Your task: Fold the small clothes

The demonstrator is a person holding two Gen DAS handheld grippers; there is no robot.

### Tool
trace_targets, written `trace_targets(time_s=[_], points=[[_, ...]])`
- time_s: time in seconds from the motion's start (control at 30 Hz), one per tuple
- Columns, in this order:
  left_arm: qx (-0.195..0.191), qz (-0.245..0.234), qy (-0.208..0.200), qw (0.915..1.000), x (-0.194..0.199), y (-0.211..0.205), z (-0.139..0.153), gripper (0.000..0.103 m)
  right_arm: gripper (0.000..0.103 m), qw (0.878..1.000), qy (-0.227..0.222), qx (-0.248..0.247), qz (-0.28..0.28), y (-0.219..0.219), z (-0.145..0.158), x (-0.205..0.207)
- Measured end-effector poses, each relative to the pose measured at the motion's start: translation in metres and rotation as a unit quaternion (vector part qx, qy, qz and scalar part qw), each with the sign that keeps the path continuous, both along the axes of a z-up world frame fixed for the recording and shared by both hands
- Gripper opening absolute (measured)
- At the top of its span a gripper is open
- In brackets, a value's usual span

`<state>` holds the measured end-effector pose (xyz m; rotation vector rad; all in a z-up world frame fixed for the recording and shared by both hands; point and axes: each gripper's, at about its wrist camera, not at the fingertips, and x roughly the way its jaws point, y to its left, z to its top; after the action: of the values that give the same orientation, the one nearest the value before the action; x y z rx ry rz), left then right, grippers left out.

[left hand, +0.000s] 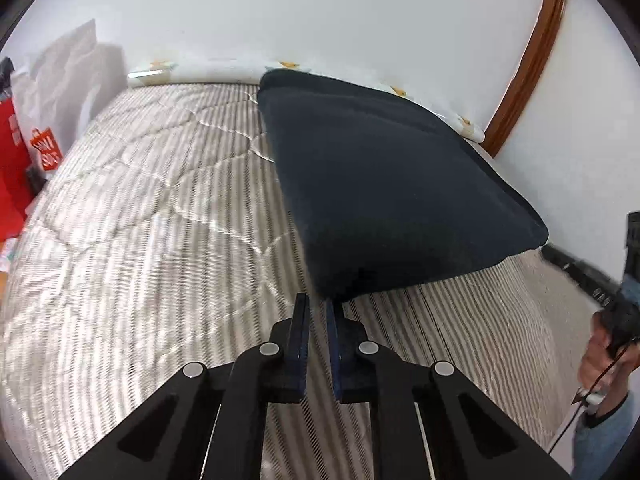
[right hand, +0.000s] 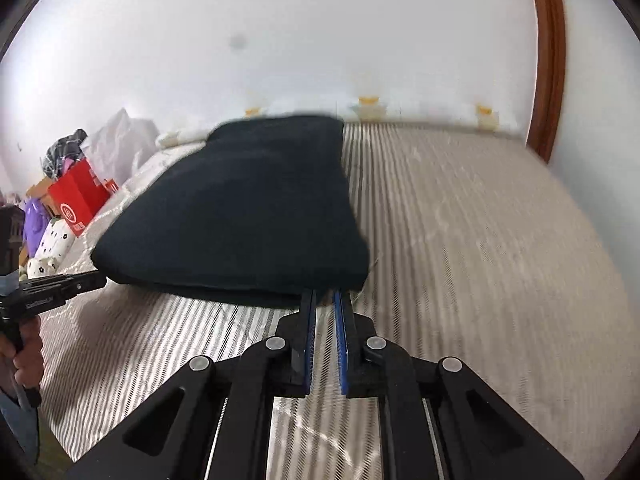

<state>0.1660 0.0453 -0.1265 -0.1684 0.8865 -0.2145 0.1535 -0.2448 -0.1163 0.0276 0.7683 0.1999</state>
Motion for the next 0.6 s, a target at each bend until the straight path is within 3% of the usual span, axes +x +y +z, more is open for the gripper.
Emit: trace_targets(time_s=[0.17, 0.27, 0.43, 0.6], points=[[-0.009, -0.005, -0.019, 0.9998, 0.000, 0.001, 0.017, 0.009, 0.021, 0.999, -0.034, 0.016, -0.002, -0.002, 0.024, 0.002], [-0.007, -0.006, -0.027, 0.9996, 0.009, -0.004, 0.026, 0.009, 0.022, 0.999, -0.028, 0.028, -0.011, 0.005, 0.016, 0.021], [-0.008, -0.015, -0.022, 0.9996, 0.022, -0.009, 0.028, 0.009, 0.021, 0.999, 0.025, 0.014, -0.043, 0.009, -0.016, 0.047], [-0.015, -0.018, -0.035, 0.9991, 0.002, -0.001, 0.036, 0.009, 0.021, 0.999, 0.019, 0.016, -0.041, 0.006, -0.014, 0.040]])
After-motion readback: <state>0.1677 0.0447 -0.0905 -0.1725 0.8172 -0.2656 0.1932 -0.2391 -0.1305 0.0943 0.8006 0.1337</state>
